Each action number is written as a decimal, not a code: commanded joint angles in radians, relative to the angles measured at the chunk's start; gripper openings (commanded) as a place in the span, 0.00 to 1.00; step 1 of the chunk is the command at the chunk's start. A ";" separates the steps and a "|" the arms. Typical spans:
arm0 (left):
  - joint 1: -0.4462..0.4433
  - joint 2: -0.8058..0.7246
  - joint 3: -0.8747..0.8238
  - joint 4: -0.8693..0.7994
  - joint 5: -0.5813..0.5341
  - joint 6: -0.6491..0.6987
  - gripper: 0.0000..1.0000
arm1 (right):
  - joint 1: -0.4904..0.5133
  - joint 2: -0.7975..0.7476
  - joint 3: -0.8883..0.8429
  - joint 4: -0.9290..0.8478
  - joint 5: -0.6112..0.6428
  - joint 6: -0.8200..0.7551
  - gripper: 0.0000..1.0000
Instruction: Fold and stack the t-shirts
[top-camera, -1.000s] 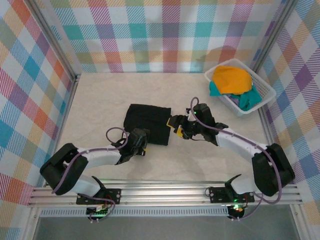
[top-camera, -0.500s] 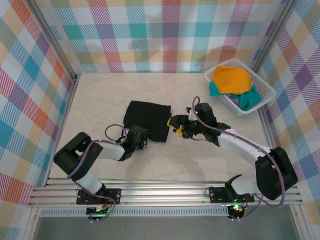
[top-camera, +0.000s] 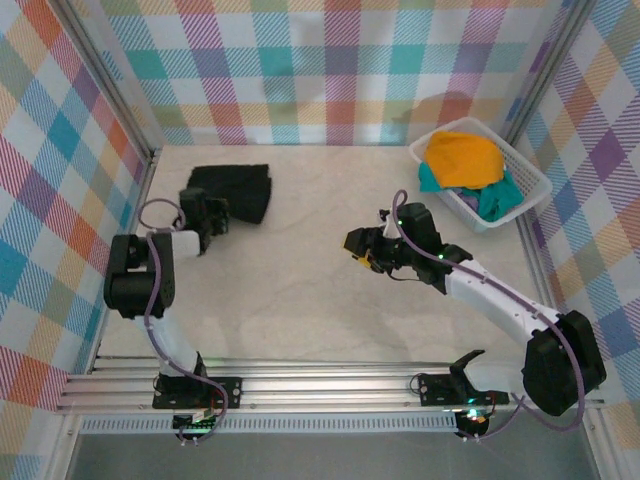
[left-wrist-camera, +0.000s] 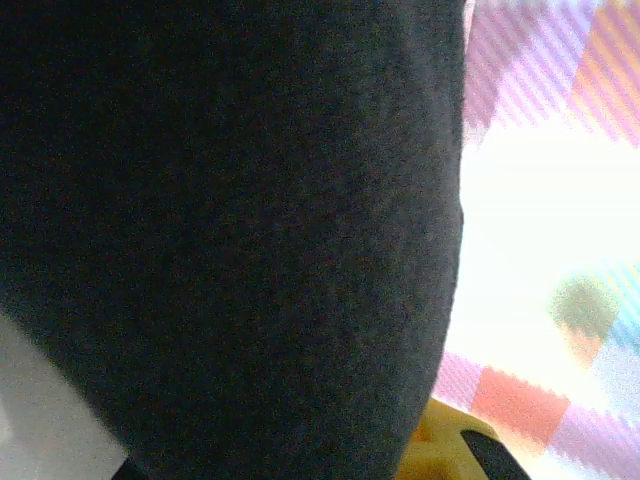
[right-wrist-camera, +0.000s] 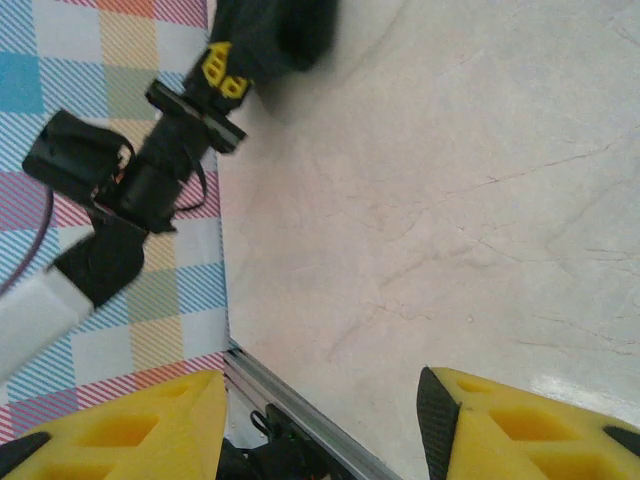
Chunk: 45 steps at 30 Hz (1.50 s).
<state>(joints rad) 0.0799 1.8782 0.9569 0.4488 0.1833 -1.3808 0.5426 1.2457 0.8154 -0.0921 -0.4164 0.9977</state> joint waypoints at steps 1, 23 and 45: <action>0.110 0.144 0.164 -0.082 0.214 0.164 0.00 | -0.003 0.028 0.048 -0.016 -0.018 -0.048 0.54; 0.215 -0.099 0.270 -0.557 0.170 0.516 1.00 | -0.010 0.052 0.224 -0.339 0.299 -0.202 1.00; -0.177 -0.799 -0.509 -0.101 -0.470 1.280 1.00 | -0.283 -0.453 -0.508 0.342 0.975 -0.883 1.00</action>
<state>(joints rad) -0.0906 1.0138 0.4179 0.0837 -0.3538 -0.2836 0.2893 0.7082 0.3641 -0.0822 0.5823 0.2817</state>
